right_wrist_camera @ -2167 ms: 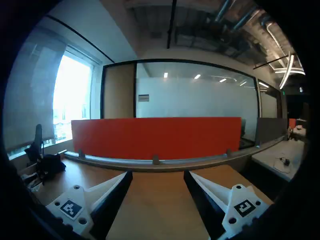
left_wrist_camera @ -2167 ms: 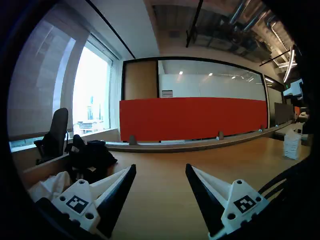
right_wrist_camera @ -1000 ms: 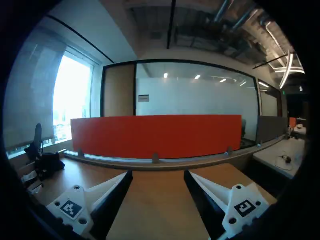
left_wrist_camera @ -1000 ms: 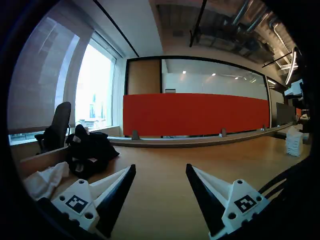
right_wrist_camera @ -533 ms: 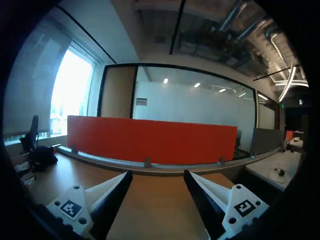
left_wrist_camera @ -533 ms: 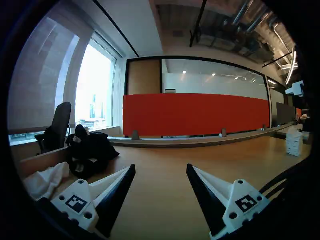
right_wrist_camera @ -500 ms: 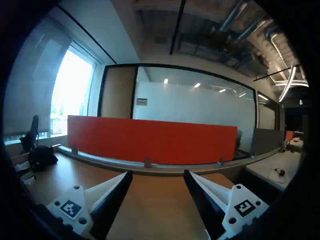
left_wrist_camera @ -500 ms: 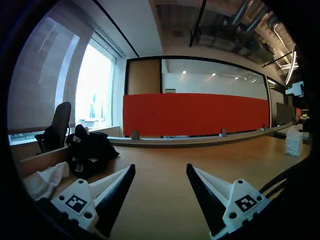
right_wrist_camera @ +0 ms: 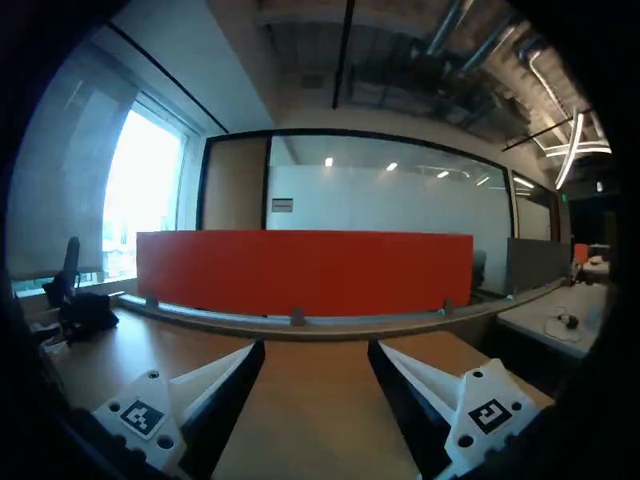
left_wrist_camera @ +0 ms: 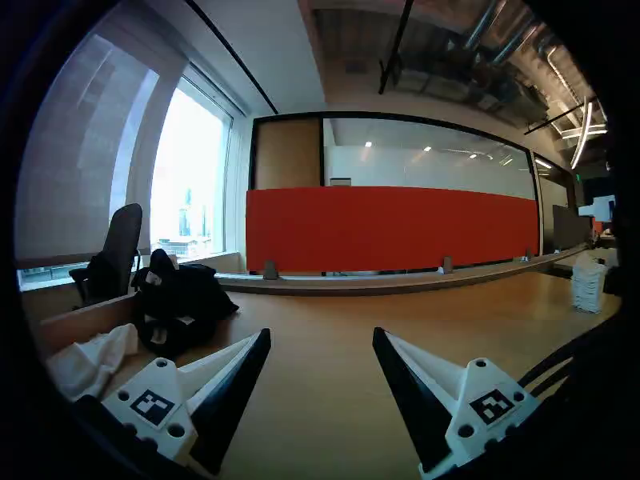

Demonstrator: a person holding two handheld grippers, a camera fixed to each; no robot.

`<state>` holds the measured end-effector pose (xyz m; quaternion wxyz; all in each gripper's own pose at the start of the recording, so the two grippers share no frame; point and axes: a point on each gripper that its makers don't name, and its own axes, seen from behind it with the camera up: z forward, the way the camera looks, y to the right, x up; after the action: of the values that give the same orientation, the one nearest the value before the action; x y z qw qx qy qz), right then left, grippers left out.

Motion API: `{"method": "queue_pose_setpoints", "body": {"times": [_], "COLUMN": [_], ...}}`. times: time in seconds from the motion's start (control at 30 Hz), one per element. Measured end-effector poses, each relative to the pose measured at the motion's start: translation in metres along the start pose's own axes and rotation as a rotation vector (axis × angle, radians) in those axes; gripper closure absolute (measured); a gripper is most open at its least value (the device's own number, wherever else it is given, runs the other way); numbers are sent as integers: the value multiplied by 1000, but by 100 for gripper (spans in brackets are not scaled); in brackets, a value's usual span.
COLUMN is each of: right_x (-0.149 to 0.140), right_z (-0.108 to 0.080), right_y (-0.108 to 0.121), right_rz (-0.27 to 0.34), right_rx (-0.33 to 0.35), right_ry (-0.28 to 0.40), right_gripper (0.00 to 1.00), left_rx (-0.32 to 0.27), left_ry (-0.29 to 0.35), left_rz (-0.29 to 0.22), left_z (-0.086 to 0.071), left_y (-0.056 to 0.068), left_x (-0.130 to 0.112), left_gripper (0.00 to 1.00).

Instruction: Fold towel

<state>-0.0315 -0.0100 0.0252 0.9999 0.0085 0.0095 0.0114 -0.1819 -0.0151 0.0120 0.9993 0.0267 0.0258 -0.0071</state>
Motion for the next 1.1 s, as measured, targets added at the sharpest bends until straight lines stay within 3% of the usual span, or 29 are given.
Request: {"method": "queue_pose_setpoints", "body": {"times": [0.2,0.5,1.1], "right_x": [-31,-66,-110], "right_z": [-3,-5,-12], "right_y": [16,25,25], "right_rz": [32,52,51], "right_rx": [-26,-8,14], "right_ry": [-19,-23,-43], "right_gripper": [0,1,1], "left_rx": [0,0,0], "left_ry": [0,0,0], "left_rz": [0,0,0], "left_z": [0,0,0], "left_y": [0,1,1], "left_x": [1,1,2], "left_gripper": [6,6,6]}}
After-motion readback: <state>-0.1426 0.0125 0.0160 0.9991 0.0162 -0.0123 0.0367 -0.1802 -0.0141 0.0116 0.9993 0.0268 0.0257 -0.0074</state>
